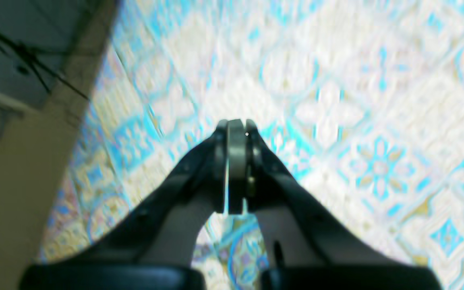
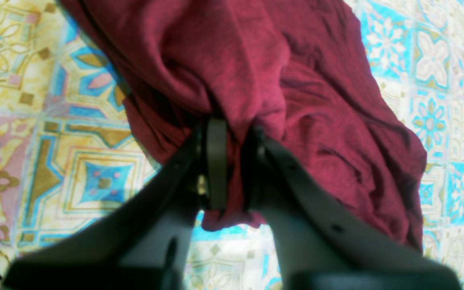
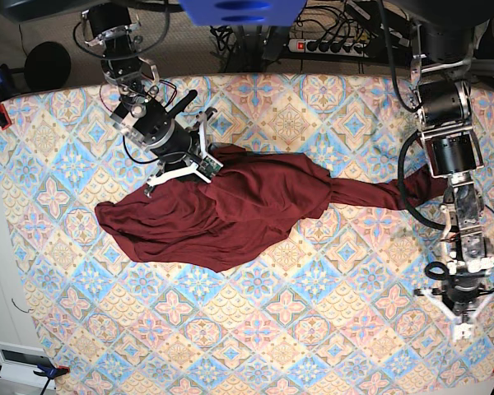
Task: Layout the t-shirt on the table in an organized manner, then fold the t-shirt properly
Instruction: 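Pull the shirt end with the left gripper away from the right gripper, then drag the held shirt end with the left gripper across the table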
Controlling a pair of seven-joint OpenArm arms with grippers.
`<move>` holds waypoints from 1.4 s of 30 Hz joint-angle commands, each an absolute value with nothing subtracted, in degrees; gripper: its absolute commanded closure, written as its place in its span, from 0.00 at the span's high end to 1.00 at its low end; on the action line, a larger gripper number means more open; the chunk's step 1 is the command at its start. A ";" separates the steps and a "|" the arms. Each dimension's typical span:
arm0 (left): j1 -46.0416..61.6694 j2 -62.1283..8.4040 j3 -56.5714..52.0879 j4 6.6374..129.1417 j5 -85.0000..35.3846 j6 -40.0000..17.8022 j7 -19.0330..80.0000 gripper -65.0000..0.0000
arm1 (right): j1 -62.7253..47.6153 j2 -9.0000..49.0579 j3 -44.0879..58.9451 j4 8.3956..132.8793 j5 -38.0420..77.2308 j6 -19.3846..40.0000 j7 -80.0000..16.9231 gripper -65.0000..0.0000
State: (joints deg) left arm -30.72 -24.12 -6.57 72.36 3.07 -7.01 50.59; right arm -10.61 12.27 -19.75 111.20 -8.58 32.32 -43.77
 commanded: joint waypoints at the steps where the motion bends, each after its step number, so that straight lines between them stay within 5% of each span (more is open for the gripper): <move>1: -30.73 -24.40 -4.00 73.10 2.95 -7.08 51.47 0.00 | -9.63 12.44 -19.47 112.57 -8.13 31.96 -42.68 0.00; 6: -26.07 -24.66 4.53 73.19 2.77 -7.08 53.67 0.00 | -9.63 12.44 -17.54 112.48 -8.13 31.96 -42.68 0.00; 14: -23.25 -27.12 5.76 73.27 -4.70 -10.33 54.81 0.35 | -9.54 12.44 -17.45 112.31 -8.13 31.96 -42.68 0.00; 22: -25.71 -35.56 21.14 73.27 -15.69 -16.66 58.42 0.66 | -9.45 12.44 -17.63 112.13 -8.13 31.96 -42.68 0.00; 37: -29.05 -38.90 40.40 76.44 -19.12 -16.75 58.95 0.73 | -9.45 12.44 -17.45 112.13 -8.13 31.96 -42.68 0.00; 42: -29.05 -40.57 40.31 82.15 -22.37 -16.75 63.52 0.86 | -9.45 12.44 -17.45 112.04 -8.13 31.96 -42.68 0.00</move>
State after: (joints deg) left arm -27.86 -39.92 40.86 81.38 -22.11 -16.78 63.96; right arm -10.17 12.25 -17.76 111.15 -8.58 32.32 -43.79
